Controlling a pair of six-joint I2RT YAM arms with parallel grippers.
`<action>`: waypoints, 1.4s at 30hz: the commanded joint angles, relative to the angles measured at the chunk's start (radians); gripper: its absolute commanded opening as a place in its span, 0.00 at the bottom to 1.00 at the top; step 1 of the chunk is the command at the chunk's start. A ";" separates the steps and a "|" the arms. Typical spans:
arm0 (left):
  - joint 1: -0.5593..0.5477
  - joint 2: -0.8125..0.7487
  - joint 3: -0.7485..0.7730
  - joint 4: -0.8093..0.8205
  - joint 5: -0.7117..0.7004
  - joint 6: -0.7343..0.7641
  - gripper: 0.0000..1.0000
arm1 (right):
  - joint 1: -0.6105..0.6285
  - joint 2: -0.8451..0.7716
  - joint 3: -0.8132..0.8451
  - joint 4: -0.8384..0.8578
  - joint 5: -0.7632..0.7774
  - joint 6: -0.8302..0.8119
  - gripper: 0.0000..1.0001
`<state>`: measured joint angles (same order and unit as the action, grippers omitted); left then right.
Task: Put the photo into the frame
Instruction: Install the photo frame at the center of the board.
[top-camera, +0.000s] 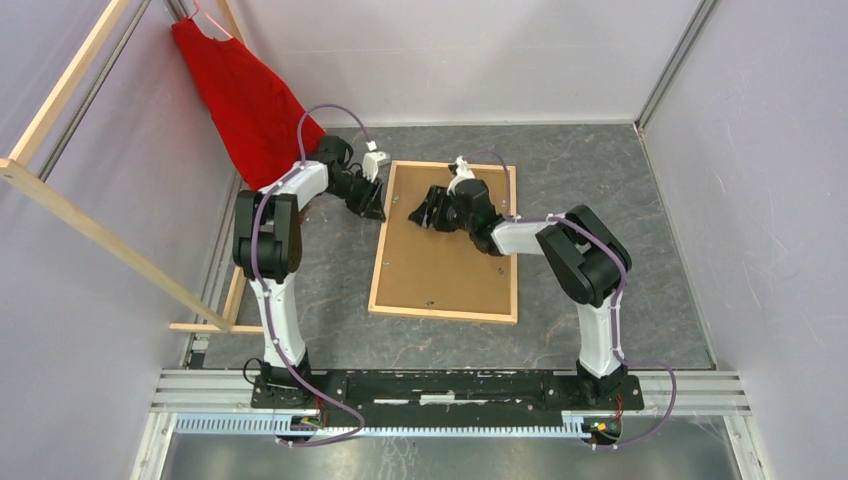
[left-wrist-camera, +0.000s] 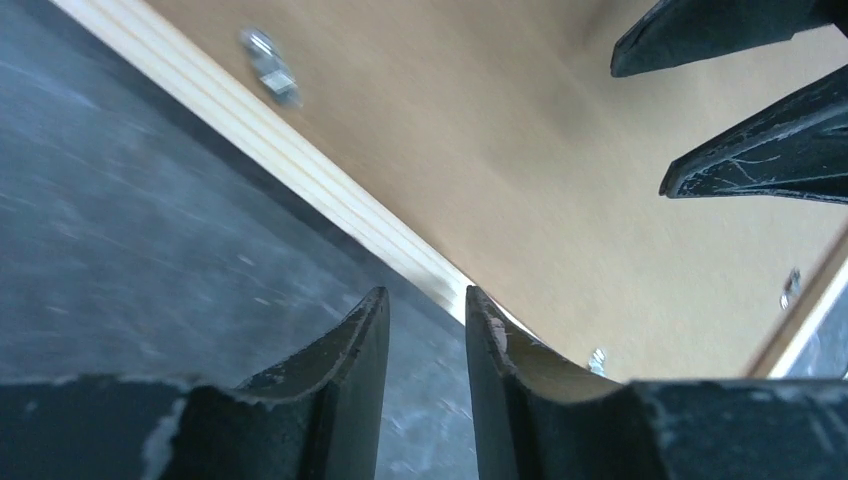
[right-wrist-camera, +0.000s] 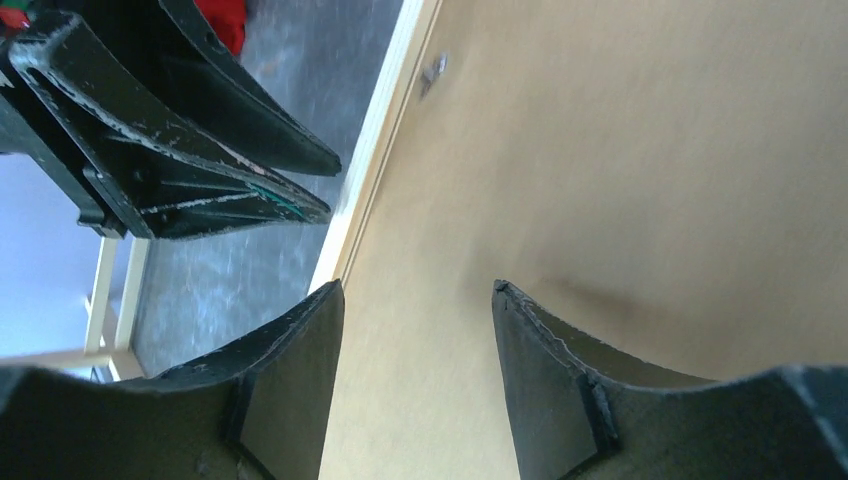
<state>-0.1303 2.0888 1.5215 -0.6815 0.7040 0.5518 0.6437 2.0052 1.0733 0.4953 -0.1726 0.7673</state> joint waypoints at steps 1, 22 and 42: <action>0.007 0.089 0.139 0.065 0.023 -0.145 0.42 | -0.039 0.096 0.148 -0.016 -0.064 -0.068 0.63; 0.008 0.158 0.138 0.065 0.063 -0.131 0.17 | -0.055 0.381 0.487 -0.066 -0.174 -0.015 0.66; 0.004 0.151 0.115 0.066 0.066 -0.111 0.14 | -0.027 0.464 0.571 -0.061 -0.185 0.047 0.62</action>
<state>-0.1062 2.2250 1.6691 -0.6033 0.7723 0.4290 0.5983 2.4180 1.6176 0.4625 -0.3687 0.8032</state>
